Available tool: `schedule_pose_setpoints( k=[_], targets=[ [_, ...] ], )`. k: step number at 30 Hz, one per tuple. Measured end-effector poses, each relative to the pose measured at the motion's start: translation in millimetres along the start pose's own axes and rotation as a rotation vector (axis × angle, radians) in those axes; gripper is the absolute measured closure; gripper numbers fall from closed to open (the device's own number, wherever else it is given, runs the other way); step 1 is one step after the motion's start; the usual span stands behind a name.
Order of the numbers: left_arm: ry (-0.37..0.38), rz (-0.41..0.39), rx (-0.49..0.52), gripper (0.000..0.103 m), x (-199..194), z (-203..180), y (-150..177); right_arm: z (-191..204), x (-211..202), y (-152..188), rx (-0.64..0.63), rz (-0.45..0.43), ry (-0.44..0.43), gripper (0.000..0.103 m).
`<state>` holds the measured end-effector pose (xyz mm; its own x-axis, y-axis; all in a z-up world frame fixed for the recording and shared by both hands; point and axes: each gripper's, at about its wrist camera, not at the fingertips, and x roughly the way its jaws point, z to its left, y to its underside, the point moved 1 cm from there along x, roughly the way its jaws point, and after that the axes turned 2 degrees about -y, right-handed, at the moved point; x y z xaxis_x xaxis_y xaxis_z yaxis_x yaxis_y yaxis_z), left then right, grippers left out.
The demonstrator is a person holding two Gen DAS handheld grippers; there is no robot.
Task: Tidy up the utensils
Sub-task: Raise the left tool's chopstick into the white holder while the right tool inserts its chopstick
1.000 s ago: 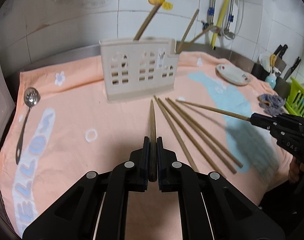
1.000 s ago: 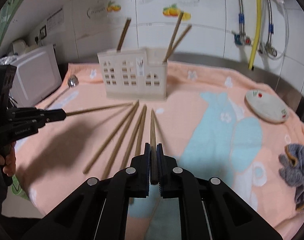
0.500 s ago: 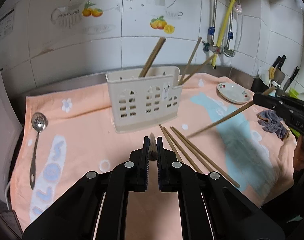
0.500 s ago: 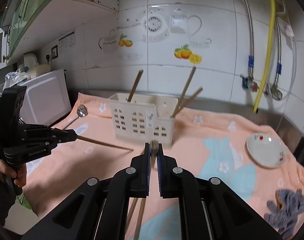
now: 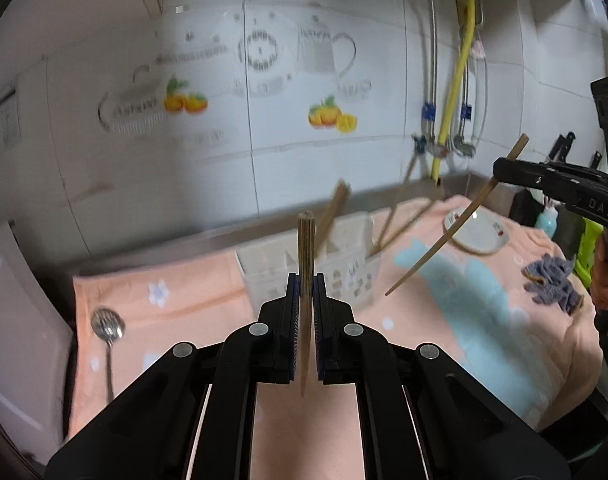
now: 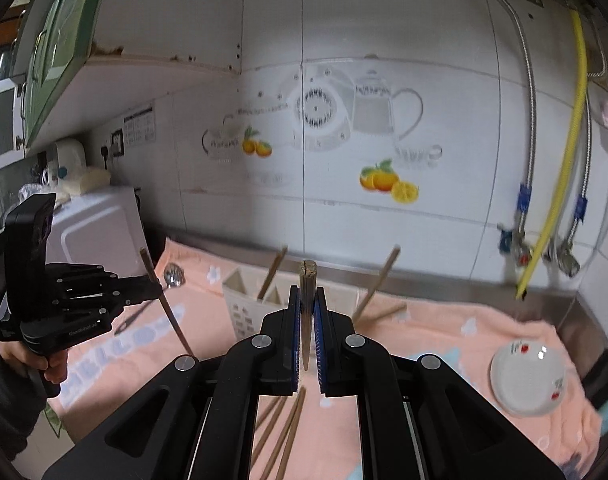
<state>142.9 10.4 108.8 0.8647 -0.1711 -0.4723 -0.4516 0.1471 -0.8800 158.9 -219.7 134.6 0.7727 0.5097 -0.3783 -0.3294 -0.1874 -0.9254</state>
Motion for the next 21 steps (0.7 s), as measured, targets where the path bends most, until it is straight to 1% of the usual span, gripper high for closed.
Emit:
schedule_pose_setpoints(
  k=[6, 10, 14, 17, 21],
  targets=[
    [-0.025, -0.09, 0.015, 0.097, -9, 6, -49, -9, 14, -31, 0.008, -0.012, 0.0, 0.097],
    [-0.05, -0.155, 0.042, 0.097, -10, 6, -80, -13, 28, -41, 0.01, -0.009, 0.01, 0.097],
    [-0.059, -0.191, 0.047, 0.097, -5, 7, -100, -17, 39, -48, 0.014, -0.007, 0.012, 0.097],
    [-0.084, -0.198, 0.057, 0.097, 6, 7, -103, -20, 48, -50, 0.014, -0.002, 0.015, 0.097],
    [-0.071, -0.144, 0.028, 0.097, 31, 14, -93, -20, 64, -45, 0.008, 0.026, 0.023, 0.097]
  ],
)
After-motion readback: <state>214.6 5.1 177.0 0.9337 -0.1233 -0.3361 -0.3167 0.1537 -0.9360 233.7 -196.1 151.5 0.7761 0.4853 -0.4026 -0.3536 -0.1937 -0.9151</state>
